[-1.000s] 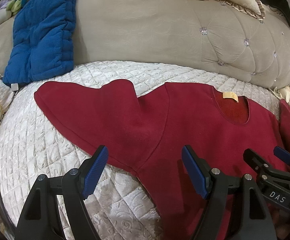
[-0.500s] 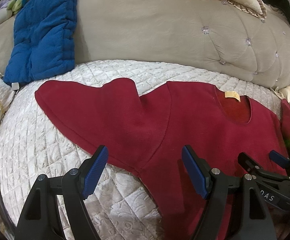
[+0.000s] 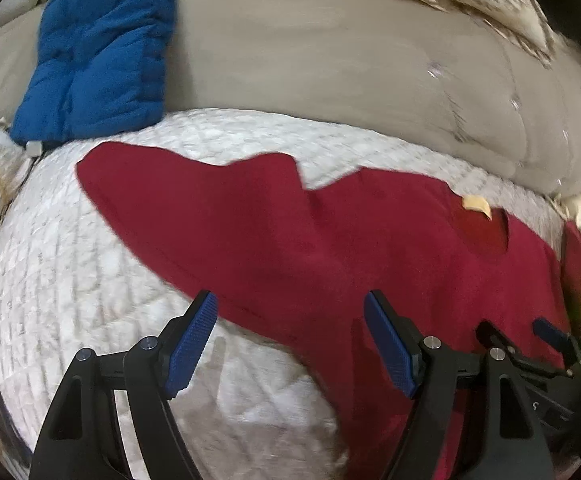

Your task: Fold small clothes

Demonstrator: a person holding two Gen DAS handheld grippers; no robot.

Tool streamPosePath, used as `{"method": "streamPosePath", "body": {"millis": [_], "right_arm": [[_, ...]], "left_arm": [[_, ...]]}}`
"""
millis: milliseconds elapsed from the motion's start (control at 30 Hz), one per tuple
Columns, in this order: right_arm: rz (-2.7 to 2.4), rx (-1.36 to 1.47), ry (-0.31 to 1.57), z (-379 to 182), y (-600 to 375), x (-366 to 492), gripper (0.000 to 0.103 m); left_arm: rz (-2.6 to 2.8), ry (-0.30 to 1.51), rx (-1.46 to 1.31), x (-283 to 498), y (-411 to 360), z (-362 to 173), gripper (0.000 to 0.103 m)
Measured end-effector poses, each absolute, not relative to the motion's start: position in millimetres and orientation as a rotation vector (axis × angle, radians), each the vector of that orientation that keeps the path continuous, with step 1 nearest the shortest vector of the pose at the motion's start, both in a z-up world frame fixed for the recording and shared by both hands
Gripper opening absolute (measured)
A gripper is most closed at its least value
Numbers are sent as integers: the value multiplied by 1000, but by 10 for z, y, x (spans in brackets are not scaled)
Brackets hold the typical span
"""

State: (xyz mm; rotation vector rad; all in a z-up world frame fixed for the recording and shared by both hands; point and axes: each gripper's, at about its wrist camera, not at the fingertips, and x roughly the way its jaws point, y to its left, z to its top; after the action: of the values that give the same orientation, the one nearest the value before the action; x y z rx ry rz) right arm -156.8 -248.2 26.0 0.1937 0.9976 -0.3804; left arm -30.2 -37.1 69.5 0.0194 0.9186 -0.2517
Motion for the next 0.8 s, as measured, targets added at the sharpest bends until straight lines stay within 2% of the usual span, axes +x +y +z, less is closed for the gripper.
{"method": "streamPosePath", "body": {"millis": [233, 467, 600, 700, 800], "right_arm": [[-375, 197, 1000, 245, -2485, -1557, 103], [-358, 230, 987, 235, -2523, -1582, 103], [-354, 233, 985, 222, -2527, -1590, 103], [-351, 237, 985, 213, -2540, -1591, 103], [-352, 233, 988, 207, -2537, -1587, 103]], "left_arm": [[-82, 947, -126, 276, 427, 765, 56], [126, 1007, -228, 1139, 1099, 395, 56], [187, 1002, -308, 1434, 1340, 238, 49], [163, 1000, -370, 1626, 1395, 122, 40], [157, 945, -344, 1723, 1352, 107, 12]]}}
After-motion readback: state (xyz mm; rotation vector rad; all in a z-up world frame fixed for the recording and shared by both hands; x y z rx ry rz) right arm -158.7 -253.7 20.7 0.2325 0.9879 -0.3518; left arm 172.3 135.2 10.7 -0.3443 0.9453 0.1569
